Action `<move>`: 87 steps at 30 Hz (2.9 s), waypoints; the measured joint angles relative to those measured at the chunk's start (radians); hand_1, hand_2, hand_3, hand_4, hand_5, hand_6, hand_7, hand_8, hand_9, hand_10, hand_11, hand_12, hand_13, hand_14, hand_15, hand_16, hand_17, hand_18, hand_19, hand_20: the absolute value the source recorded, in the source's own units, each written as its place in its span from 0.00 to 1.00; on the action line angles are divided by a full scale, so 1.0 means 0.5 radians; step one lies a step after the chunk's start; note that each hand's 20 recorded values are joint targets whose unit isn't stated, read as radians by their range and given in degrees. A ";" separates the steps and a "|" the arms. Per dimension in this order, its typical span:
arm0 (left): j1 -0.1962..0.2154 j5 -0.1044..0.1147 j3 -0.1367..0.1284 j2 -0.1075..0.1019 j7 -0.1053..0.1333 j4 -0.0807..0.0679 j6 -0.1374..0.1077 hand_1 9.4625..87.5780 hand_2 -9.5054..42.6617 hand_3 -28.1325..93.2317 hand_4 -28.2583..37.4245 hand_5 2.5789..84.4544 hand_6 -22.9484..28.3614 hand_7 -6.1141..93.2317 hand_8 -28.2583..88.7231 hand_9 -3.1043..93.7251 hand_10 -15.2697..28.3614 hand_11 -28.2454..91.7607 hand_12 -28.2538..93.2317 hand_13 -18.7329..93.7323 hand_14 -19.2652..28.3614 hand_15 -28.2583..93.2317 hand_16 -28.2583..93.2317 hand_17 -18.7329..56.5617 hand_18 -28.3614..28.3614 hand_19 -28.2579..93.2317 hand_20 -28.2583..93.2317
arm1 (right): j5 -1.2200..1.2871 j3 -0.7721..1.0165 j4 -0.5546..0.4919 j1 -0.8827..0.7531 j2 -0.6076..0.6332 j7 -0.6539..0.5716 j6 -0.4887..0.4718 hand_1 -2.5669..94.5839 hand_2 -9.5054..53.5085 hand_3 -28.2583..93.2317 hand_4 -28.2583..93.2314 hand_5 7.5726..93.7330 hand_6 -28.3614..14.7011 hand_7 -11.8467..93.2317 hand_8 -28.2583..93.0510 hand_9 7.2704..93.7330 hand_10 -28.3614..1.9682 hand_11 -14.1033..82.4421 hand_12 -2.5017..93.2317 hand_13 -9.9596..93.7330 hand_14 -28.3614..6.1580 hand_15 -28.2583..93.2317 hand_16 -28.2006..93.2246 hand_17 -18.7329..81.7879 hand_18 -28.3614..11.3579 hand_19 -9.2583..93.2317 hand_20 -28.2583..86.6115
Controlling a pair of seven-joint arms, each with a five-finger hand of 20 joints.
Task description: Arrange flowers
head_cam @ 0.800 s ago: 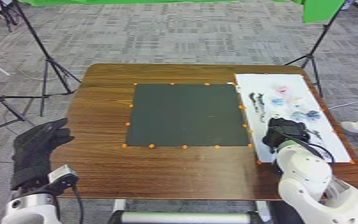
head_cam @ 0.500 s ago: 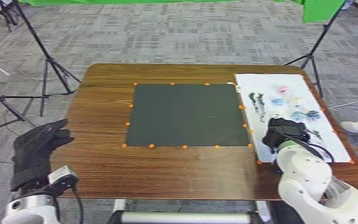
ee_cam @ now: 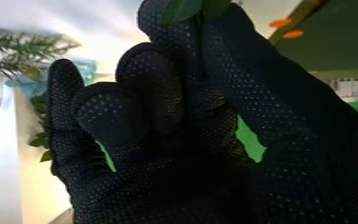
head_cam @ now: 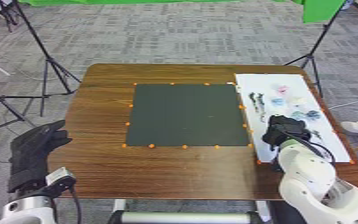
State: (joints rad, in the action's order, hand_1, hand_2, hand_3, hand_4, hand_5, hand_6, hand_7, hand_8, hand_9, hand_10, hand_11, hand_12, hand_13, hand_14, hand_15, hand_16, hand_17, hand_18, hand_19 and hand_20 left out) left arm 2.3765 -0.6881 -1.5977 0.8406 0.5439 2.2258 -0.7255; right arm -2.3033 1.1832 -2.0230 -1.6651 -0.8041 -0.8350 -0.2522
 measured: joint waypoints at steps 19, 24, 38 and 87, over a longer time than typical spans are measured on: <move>0.072 0.037 -0.055 -0.032 0.023 0.022 -0.004 0.25 0.34 0.87 0.15 0.64 0.78 0.28 0.15 0.51 0.93 0.67 0.35 0.52 1.00 0.93 0.06 0.26 1.00 0.74 0.61 | 0.059 -0.138 -0.076 0.340 -0.051 0.077 0.081 0.56 0.00 0.88 0.02 0.85 0.55 0.42 0.43 0.75 0.40 0.74 0.49 0.72 0.29 0.90 0.49 0.35 0.05 0.83 0.42; 0.134 0.060 -0.107 -0.059 0.029 0.043 -0.010 0.25 0.33 0.87 0.15 0.64 0.78 0.27 0.16 0.51 0.92 0.67 0.35 0.52 1.00 0.93 0.06 0.26 0.99 0.74 0.61 | 0.059 -0.240 -0.066 0.516 -0.171 0.118 0.041 0.56 0.00 0.88 0.03 0.85 0.55 0.42 0.43 0.75 0.40 0.74 0.49 0.72 0.29 0.90 0.49 0.35 0.04 0.83 0.42; 0.121 0.059 -0.099 -0.086 -0.001 0.051 -0.028 0.25 0.33 0.87 0.15 0.64 0.78 0.27 0.16 0.51 0.92 0.67 0.35 0.52 1.00 0.93 0.06 0.26 0.99 0.74 0.61 | -0.018 -0.556 0.122 0.889 -0.616 0.237 -0.102 0.56 0.00 0.88 0.04 0.85 0.55 0.41 0.43 0.75 0.40 0.74 0.49 0.73 0.28 0.91 0.49 0.35 0.03 0.84 0.42; -0.457 -0.091 0.325 -0.014 -0.146 -0.120 0.103 0.25 0.34 0.88 0.16 0.64 0.78 0.28 0.16 0.51 0.93 0.68 0.35 0.52 1.00 0.93 0.06 0.26 0.99 0.74 0.60 | -0.863 -0.650 0.726 0.597 -1.525 0.619 -0.382 0.55 0.00 0.87 0.05 0.87 0.55 0.42 0.41 0.77 0.38 0.77 0.45 0.74 0.27 0.91 0.49 0.35 0.02 0.86 0.39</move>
State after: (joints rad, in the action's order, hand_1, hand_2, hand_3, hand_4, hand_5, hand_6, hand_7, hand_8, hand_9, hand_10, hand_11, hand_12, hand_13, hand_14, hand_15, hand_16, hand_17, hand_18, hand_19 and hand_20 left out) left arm 2.1482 -0.7338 -1.4353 0.8334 0.4711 2.1658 -0.6742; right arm -2.7349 0.8583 -1.6602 -1.3667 -1.5665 -0.5256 -0.4429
